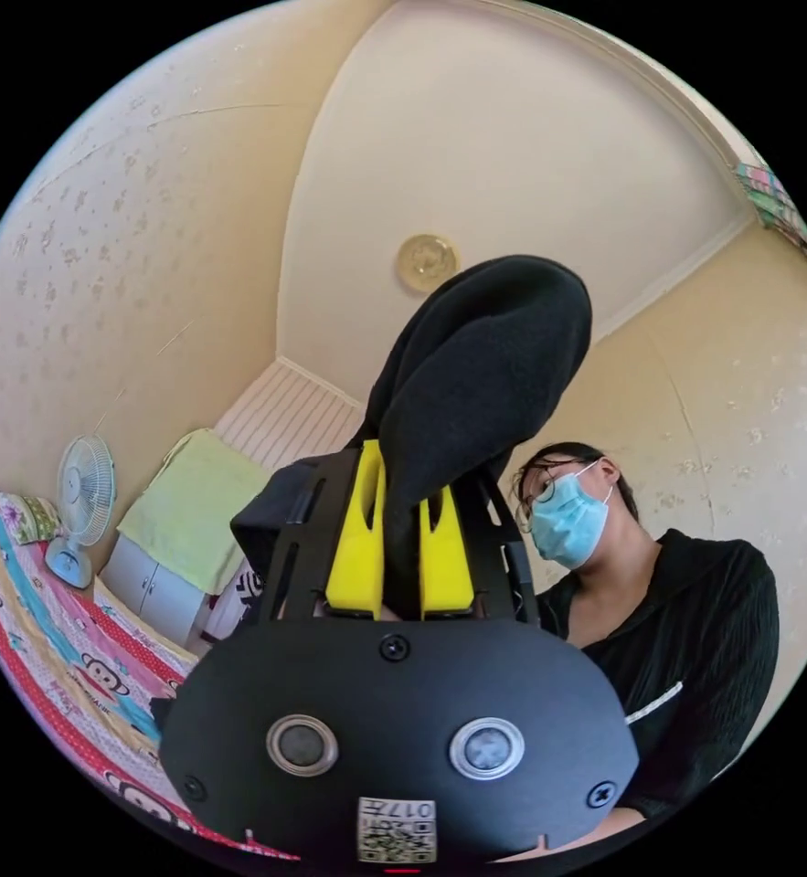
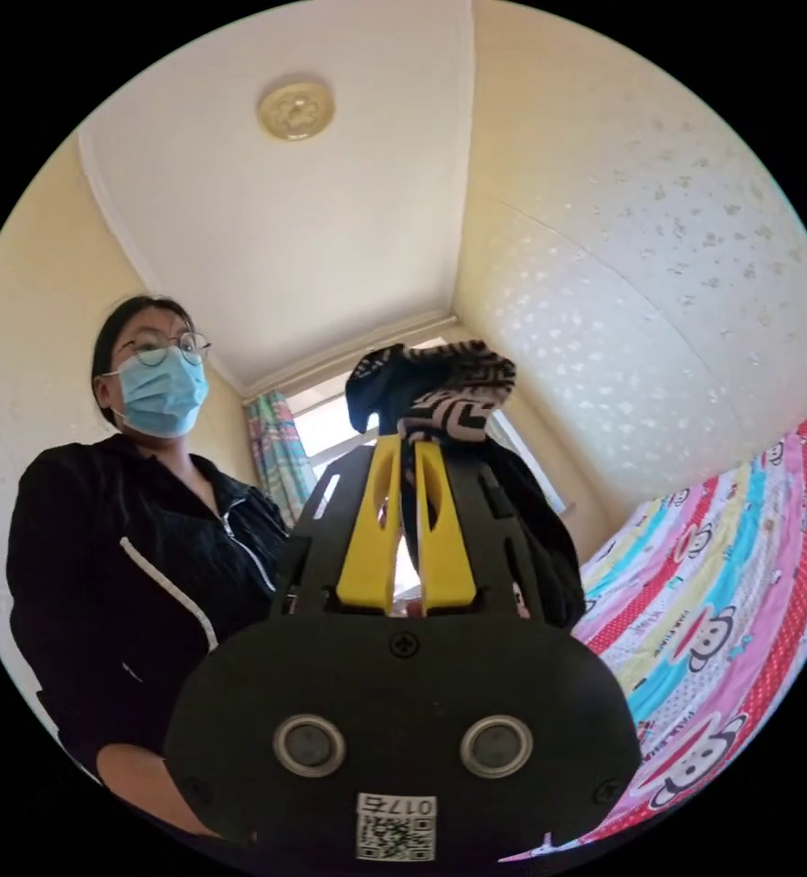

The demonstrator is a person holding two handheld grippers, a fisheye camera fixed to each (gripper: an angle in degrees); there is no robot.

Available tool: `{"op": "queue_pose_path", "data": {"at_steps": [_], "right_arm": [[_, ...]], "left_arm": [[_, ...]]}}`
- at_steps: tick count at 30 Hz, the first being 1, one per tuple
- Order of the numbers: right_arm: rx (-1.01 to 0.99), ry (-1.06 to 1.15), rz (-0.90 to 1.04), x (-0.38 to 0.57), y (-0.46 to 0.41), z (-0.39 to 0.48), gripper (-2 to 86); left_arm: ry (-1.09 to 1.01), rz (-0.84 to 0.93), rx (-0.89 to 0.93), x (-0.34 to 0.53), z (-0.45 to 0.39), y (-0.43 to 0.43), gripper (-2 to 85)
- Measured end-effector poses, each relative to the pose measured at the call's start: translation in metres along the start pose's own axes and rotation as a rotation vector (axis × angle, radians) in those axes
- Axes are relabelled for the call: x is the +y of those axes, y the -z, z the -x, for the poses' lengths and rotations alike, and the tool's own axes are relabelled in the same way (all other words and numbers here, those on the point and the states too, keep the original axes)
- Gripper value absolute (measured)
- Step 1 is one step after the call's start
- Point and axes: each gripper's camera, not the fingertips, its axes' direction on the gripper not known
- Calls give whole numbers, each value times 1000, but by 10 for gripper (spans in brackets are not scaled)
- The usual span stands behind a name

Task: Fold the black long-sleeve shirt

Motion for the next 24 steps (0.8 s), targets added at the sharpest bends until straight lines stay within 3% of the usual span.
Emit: {"op": "queue_pose_path", "data": {"at_steps": [4, 7, 9, 12, 15, 17, 20, 24], "right_arm": [[-51, -15, -43, -29, 13, -6, 28], [-70, 2, -199, -56, 49, -1, 26], [-24, 44, -236, -71, 61, 8, 25], [202, 134, -191, -95, 62, 32, 25], [336, 175, -73, -111, 38, 47, 25], [459, 178, 99, -112, -7, 50, 25], [482, 234, 276, -103, -64, 54, 26], [254, 216, 351, -104, -96, 60, 29]], "left_arm": [[91, -4, -118, 12, 36, 36, 72], [272, -37, -377, 34, 64, 90, 122], [359, 42, -610, 53, 74, 118, 209], [459, 61, -794, 75, 84, 142, 210], [404, -138, -618, 89, 84, 154, 146], [328, -117, -468, 88, 91, 132, 105], [301, 176, -298, 84, 116, 50, 140], [337, 549, -416, 113, 148, -60, 192]]}}
